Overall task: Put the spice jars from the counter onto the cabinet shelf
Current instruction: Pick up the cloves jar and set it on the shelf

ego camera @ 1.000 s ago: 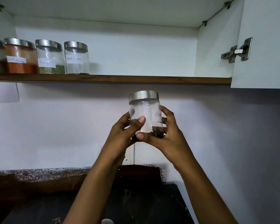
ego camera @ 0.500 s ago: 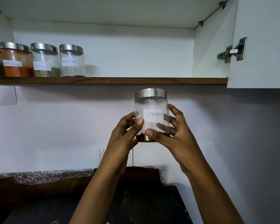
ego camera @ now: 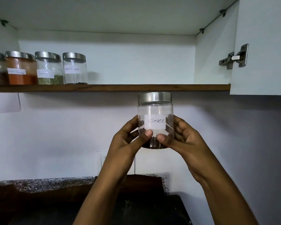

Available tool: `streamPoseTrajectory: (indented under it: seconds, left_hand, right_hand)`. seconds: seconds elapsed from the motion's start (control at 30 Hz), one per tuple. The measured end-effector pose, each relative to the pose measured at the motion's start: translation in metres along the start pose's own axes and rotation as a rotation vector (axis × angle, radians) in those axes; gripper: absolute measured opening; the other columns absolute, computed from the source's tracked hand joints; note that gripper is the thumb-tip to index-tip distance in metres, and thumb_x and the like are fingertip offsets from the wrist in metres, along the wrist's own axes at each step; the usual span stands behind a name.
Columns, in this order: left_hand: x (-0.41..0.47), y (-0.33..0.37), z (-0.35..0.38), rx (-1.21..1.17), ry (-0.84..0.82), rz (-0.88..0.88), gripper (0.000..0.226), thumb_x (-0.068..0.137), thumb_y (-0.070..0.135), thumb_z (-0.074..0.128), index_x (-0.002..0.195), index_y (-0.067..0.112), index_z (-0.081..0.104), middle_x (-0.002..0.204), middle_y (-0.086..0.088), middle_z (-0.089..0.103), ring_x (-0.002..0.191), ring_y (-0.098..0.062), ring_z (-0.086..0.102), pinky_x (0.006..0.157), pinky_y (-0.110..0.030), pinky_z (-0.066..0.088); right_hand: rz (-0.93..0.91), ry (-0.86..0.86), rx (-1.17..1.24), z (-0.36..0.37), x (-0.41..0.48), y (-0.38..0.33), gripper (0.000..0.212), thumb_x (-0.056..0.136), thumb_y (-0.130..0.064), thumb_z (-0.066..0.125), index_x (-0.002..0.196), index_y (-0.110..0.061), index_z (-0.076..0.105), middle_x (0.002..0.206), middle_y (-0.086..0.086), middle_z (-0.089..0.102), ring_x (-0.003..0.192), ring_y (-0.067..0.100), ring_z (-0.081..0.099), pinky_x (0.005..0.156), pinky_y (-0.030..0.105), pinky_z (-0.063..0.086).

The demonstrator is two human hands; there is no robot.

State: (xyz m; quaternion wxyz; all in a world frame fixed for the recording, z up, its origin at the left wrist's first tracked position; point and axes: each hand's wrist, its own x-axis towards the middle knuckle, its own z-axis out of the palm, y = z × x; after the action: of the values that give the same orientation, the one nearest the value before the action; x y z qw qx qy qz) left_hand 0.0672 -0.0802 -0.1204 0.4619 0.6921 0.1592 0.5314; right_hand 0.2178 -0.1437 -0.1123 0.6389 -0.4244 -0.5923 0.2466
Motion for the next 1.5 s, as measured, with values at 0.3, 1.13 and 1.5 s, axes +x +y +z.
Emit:
streamPoseTrajectory:
  seconds: [0.3,1.13,1.5]
  left_hand:
    - [0.030,0.043,-0.036,0.028,0.038,0.153,0.054,0.078,0.018,0.063,0.131,0.015,0.054,0.117,0.005,0.070,0.107,-0.004,0.064,0.080,-0.010,0.050]
    - [0.206,0.078,-0.176,0.764,0.116,-0.128,0.039,0.088,0.031,0.064,0.119,0.007,0.060,0.110,-0.012,0.067,0.101,-0.028,0.063,0.093,-0.041,0.051]
    - [0.219,0.068,-0.172,0.941,0.223,-0.161,0.041,0.089,0.036,0.062,0.108,0.000,0.059,0.109,-0.016,0.065,0.101,-0.030,0.061,0.073,-0.030,0.041]
  right_hand:
    - [-0.126,0.035,-0.147,0.030,0.042,-0.038,0.080,0.055,-0.048,0.072,0.131,-0.038,0.048,0.123,-0.014,0.061,0.113,0.006,0.057,0.092,0.028,0.050]
    - [0.244,-0.118,-0.311,0.136,0.257,-0.070,0.055,0.080,-0.005,0.071,0.128,-0.002,0.046,0.126,0.013,0.059,0.120,0.026,0.054,0.106,0.039,0.042]
    - [0.313,-0.082,-0.371,0.146,0.269,-0.066,0.045,0.083,-0.008,0.069,0.124,-0.001,0.052,0.127,0.009,0.058,0.124,0.022,0.050,0.106,0.033,0.041]
